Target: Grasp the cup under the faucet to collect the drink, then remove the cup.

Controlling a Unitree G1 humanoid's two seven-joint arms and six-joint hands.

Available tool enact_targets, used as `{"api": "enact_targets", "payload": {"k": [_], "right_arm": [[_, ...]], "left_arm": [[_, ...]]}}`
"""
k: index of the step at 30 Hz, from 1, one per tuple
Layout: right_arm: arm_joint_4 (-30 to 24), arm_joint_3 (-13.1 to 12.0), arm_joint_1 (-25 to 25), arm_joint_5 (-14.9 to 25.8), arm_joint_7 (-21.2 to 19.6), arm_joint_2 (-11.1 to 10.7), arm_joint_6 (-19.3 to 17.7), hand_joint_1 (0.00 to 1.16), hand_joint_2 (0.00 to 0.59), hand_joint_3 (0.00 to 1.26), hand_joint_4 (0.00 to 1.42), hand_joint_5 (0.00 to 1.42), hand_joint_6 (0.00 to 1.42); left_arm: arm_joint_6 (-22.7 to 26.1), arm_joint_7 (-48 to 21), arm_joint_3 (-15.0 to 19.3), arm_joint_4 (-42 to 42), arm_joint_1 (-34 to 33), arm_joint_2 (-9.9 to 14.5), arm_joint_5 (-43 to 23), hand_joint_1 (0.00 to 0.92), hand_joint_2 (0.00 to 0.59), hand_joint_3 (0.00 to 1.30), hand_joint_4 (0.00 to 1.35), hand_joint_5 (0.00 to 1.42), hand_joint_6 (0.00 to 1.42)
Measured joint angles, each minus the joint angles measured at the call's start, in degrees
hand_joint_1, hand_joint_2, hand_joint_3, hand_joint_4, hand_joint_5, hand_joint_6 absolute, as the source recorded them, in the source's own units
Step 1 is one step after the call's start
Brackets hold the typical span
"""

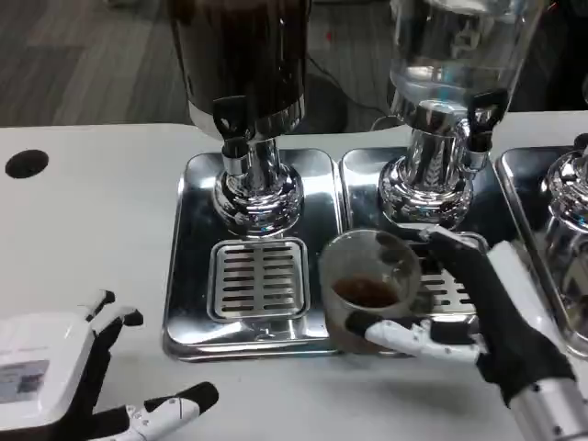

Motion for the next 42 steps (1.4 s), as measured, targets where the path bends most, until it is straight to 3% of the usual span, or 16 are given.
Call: {"api": "enact_targets", "payload": {"k": [12,21,42], "right_arm": [[0.32,-7.7,4.92,4.85,2.85,-3.68,-7.45,0.71,0.115,0.47,0.5,0.45,0.22],[6.97,-13.46,9.48,9.46,5.19,-5.37,-16.44,0.71,0.115,0.47,0.5,0.45,0.23],[19.35,-17.75,12.58,12.19,7.42,-6.28,-29.25,0.71,0.115,0.47,0.5,0.46,0.22]], "left_arm": [[1.29,-1.02,-2.39,-0.26,-0.07,-0.88,2.43,0.0,0.088,0.3,0.13,0.21,0.49],[1.69,-1.58,-4.31,-1.91,1.06,-2.43,4.5,0.0,0.088,0.3,0.13,0.21,0.49],[2.03,-3.55,-5.78,-4.3,1.67,-4.63,8.39,0.0,0.087,0.3,0.13,0.21,0.49]]}}
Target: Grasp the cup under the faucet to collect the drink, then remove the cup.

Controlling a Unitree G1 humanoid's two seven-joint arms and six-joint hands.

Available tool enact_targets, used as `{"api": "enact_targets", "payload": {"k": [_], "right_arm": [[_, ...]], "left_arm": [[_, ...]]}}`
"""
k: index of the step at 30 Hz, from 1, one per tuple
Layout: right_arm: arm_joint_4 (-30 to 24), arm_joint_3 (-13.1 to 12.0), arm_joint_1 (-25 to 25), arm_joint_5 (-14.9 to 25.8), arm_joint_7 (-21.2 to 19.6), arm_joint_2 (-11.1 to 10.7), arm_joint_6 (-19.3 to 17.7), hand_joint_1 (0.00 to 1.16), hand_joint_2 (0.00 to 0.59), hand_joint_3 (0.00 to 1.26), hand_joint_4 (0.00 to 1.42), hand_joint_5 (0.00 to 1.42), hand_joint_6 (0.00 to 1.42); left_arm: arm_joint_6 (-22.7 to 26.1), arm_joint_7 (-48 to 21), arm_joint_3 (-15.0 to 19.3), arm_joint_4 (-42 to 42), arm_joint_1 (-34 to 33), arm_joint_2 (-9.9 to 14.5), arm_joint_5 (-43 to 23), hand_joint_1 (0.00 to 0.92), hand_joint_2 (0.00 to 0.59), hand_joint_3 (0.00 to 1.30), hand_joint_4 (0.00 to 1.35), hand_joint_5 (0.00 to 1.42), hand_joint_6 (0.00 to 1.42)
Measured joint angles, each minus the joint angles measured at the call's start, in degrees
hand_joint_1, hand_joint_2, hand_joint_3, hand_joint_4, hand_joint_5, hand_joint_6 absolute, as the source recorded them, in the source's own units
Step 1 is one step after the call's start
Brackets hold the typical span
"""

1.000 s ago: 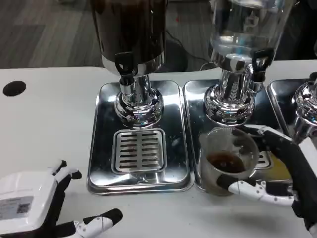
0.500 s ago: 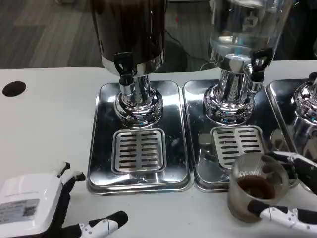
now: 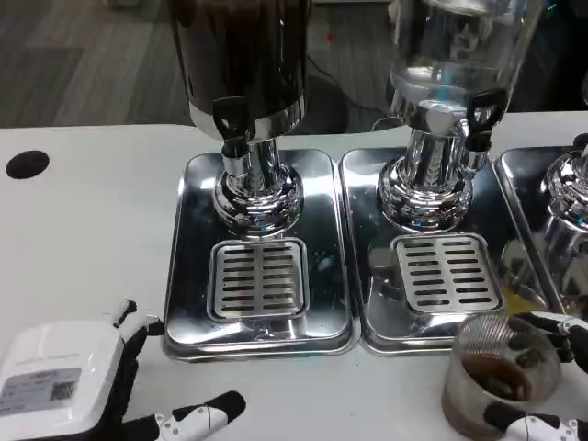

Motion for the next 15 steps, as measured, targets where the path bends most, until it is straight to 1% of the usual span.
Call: {"api": "enact_targets", "payload": {"k": [2,8,15], "right_arm": [[1.13,-0.33,-0.01,0.01,0.0,0.0,-1.71,0.71,0.115,0.46,0.48,0.44,0.22],[2.97,-0.37,-0.01,-0.32,0.0,0.0,-4.55,0.71,0.106,0.4,0.42,0.4,0.16],[3.35,-0.26,0.16,-1.69,0.0,-0.05,-5.47,0.71,0.106,0.38,0.4,0.39,0.14]], "left_arm": [[0.0,0.0,0.04,-0.26,0.34,-0.06,0.01,0.0,0.086,0.3,0.13,0.21,0.49],[0.0,-0.01,0.49,-0.42,1.06,-0.3,-0.05,0.0,0.085,0.3,0.13,0.21,0.49],[-0.11,-0.01,1.53,-0.82,1.51,-0.57,-0.4,0.0,0.084,0.3,0.13,0.21,0.49]]}}
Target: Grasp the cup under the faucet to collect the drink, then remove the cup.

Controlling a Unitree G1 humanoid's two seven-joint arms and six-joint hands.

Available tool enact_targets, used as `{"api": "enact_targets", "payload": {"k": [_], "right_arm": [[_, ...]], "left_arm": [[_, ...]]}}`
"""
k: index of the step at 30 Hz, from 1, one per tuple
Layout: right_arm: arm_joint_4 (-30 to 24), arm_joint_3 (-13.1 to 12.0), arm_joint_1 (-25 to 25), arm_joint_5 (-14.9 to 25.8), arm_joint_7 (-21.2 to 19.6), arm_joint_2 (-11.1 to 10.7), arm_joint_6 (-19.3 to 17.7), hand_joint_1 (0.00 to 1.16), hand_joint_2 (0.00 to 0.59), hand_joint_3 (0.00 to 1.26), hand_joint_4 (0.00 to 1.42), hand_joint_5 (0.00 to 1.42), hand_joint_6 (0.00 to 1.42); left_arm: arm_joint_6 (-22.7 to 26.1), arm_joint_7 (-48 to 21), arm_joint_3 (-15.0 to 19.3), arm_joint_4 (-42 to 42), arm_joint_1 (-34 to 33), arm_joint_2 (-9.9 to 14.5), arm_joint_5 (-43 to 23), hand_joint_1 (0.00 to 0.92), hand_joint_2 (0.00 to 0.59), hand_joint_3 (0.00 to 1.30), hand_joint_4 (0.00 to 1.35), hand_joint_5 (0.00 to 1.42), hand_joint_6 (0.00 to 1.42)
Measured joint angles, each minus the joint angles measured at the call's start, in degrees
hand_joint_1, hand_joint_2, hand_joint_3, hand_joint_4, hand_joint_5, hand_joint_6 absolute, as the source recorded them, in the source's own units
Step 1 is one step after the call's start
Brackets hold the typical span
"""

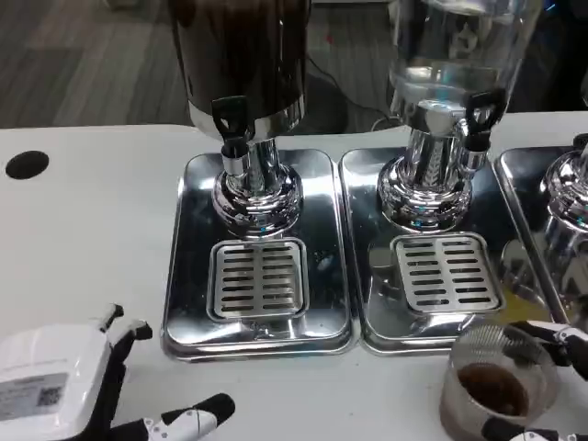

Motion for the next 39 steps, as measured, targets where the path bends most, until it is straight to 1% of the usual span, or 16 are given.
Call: {"api": "enact_targets", "payload": {"k": [5,9,15,19,22,27,28,29,30,31,33,34,35,36,38,39], "right_arm": [[0.0,0.04,0.34,-2.08,-0.2,0.0,-1.54,0.71,0.106,0.36,0.35,0.37,0.12],[0.0,0.11,0.75,-3.53,-0.86,0.0,-2.75,0.71,0.106,0.31,0.28,0.31,0.09],[-0.18,0.53,1.35,-4.83,-1.34,0.0,-3.32,0.71,0.104,0.28,0.23,0.28,0.08],[-0.35,1.15,1.92,-6.28,-2.11,-0.07,-3.99,0.67,0.102,0.09,0.07,0.18,0.03],[-0.35,2.02,2.19,-6.74,-2.1,-0.22,-4.11,0.61,0.105,0.03,0.02,0.15,0.02],[-1.74,2.18,2.23,-4.88,-1.33,-0.82,-4.12,0.52,0.103,0.02,0.0,0.13,0.02],[-2.83,2.16,2.18,-3.39,-1.01,-1.04,-4.16,0.46,0.106,0.02,0.0,0.12,0.02],[-3.63,2.08,2.29,-2.16,-0.5,-1.45,-4.14,0.35,0.112,0.04,0.0,0.11,0.02],[-4.59,2.02,2.45,-0.68,0.02,-1.63,-4.09,0.25,0.156,0.08,0.0,0.1,0.01],[-5.13,1.93,2.52,0.78,0.52,-1.81,-4.05,0.21,0.267,0.12,0.01,0.1,0.0],[-5.68,1.67,2.54,4.07,1.97,-2.15,-3.45,0.21,0.42,0.15,0.05,0.1,0.0],[-5.91,1.54,2.5,6.12,2.9,-2.32,-3.0,0.26,0.496,0.16,0.06,0.1,0.0],[-6.17,0.89,2.22,10.02,4.52,-2.62,-2.01,0.32,0.56,0.17,0.06,0.1,0.0],[-6.21,-0.38,1.77,12.14,5.0,-2.76,-1.15,0.35,0.581,0.16,0.04,0.08,0.0],[-6.19,-1.73,1.28,12.61,5.0,-2.88,-0.24,0.42,0.586,0.16,0.03,0.06,0.0],[-5.79,-3.32,0.35,12.4,4.82,-3.0,1.11,0.45,0.586,0.15,0.02,0.06,0.0]], "left_arm": [[-0.31,0.0,0.14,-0.18,0.5,-0.05,-0.25,0.0,0.084,0.3,0.13,0.21,0.49],[-0.47,0.01,0.47,-0.59,1.06,-0.09,-0.64,0.0,0.084,0.3,0.13,0.21,0.49],[-0.6,0.01,0.82,-0.87,1.68,-0.16,-1.5,0.0,0.084,0.3,0.13,0.21,0.49],[-0.99,0.02,1.47,-1.36,2.08,-0.18,-1.64,0.0,0.086,0.3,0.13,0.21,0.49],[-1.22,0.02,2.31,-1.49,2.43,-0.2,-1.81,0.0,0.087,0.3,0.13,0.21,0.49],[-1.52,0.02,2.93,-1.69,2.89,-0.3,-1.89,0.0,0.086,0.3,0.13,0.21,0.49],[-1.55,0.02,3.09,-1.69,2.89,-0.31,-1.92,0.0,0.087,0.3,0.13,0.21,0.49],[-1.59,0.02,3.27,-1.7,2.91,-0.33,-2.06,0.0,0.087,0.3,0.13,0.21,0.49],[-1.61,0.02,3.54,-1.7,2.9,-0.34,-2.42,0.0,0.087,0.3,0.13,0.21,0.49],[-1.67,0.03,3.74,-1.7,2.89,-0.34,-2.75,0.0,0.087,0.3,0.13,0.21,0.49],[-1.76,0.04,4.24,-1.7,2.93,-0.34,-3.42,0.0,0.089,0.29,0.13,0.21,0.48],[-1.79,0.07,4.45,-1.7,2.96,-0.34,-3.82,0.0,0.09,0.29,0.13,0.21,0.48],[-1.98,0.5,4.65,-1.69,3.15,-0.34,-4.03,0.0,0.09,0.28,0.13,0.21,0.47],[-2.23,0.96,4.72,-1.69,3.41,-0.36,-4.22,0.0,0.095,0.28,0.13,0.21,0.47],[-2.5,1.2,4.76,-1.66,3.68,-0.4,-4.36,0.0,0.103,0.25,0.11,0.2,0.44],[-2.89,1.9,4.76,-1.59,3.94,-0.44,-4.91,0.0,0.108,0.23,0.11,0.19,0.43]]}}
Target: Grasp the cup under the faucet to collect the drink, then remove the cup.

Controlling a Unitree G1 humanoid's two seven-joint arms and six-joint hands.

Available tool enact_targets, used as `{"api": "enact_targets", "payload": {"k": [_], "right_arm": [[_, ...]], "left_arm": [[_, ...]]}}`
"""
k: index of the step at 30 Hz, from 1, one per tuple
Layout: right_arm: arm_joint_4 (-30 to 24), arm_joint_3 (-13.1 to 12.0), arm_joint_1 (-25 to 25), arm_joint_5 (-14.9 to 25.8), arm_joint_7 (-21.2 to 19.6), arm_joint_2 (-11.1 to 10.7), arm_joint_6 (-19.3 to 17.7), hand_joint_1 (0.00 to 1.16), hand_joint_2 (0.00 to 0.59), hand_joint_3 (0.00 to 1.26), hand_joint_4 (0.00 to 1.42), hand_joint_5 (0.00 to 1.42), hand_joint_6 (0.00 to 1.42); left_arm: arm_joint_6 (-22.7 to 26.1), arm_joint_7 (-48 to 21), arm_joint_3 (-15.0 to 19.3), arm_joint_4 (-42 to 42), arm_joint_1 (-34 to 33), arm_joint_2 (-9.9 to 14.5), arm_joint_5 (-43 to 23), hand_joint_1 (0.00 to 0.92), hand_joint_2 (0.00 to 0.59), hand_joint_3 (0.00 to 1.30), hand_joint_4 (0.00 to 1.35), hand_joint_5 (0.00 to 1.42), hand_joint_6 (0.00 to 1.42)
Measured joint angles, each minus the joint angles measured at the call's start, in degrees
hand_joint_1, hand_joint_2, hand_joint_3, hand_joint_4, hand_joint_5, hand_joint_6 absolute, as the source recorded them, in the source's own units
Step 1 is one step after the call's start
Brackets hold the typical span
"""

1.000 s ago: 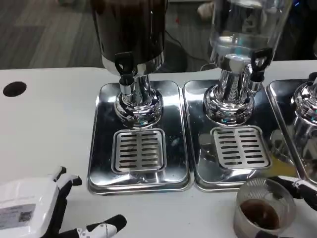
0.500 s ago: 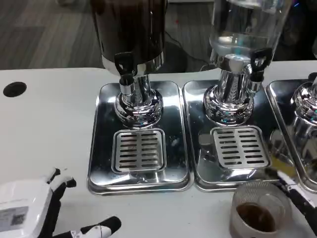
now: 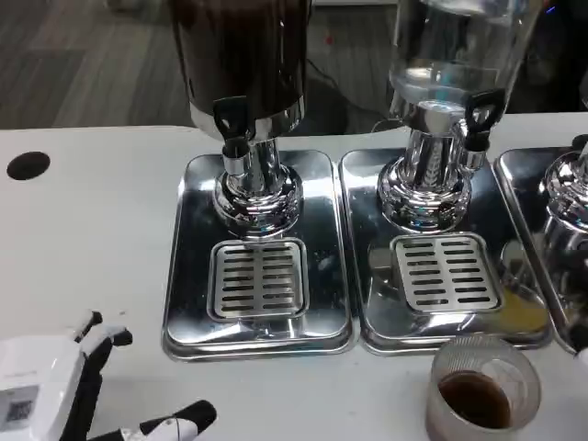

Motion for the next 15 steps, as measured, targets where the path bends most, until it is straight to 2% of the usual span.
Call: {"api": "enact_targets", "payload": {"k": [2,4,5,6,8,13,15], "right_arm": [[0.66,-2.19,-1.28,-2.77,-2.05,-0.3,1.16,0.49,0.586,0.14,0.0,0.04,0.0],[1.01,-3.87,-2.5,-9.56,-5.37,-0.77,2.69,0.53,0.586,0.12,0.0,0.01,0.0],[1.02,-4.06,-2.68,-10.98,-6.11,-0.81,3.01,0.53,0.586,0.12,0.0,0.01,0.0],[0.98,-4.3,-3.21,-15.12,-8.37,-0.86,3.92,0.53,0.586,0.12,0.0,0.01,0.0],[0.99,-4.26,-4.27,-21.5,-11.65,-0.85,6.62,0.54,0.586,0.11,0.0,0.0,0.0],[0.58,-2.94,-5.03,-29.46,-16.16,-0.64,10.98,0.55,0.586,0.11,0.0,0.0,0.0],[0.28,-2.04,-5.04,-30.94,-16.9,-0.53,12.17,0.55,0.586,0.11,0.0,0.0,0.0]], "left_arm": [[-0.59,1.18,0.0,0.14,0.17,-0.06,-1.16,0.0,0.125,0.2,0.08,0.17,0.41],[-1.38,2.8,-0.01,0.89,0.26,-0.08,-1.62,0.0,0.144,0.17,0.06,0.14,0.38],[-1.66,3.31,-0.03,1.14,0.33,-0.08,-1.76,0.0,0.153,0.16,0.05,0.13,0.37],[-2.28,4.83,-0.06,1.95,0.54,-0.09,-2.72,0.0,0.161,0.15,0.04,0.12,0.37],[-3.84,7.41,-0.26,3.27,0.86,-0.11,-4.0,0.0,0.171,0.13,0.02,0.11,0.35],[-7.56,15.13,-0.66,6.02,2.02,-0.1,-4.55,0.0,0.173,0.12,0.01,0.09,0.33],[-8.48,17.57,-1.25,7.12,2.1,-0.1,-4.27,0.0,0.172,0.11,0.01,0.09,0.33]]}}
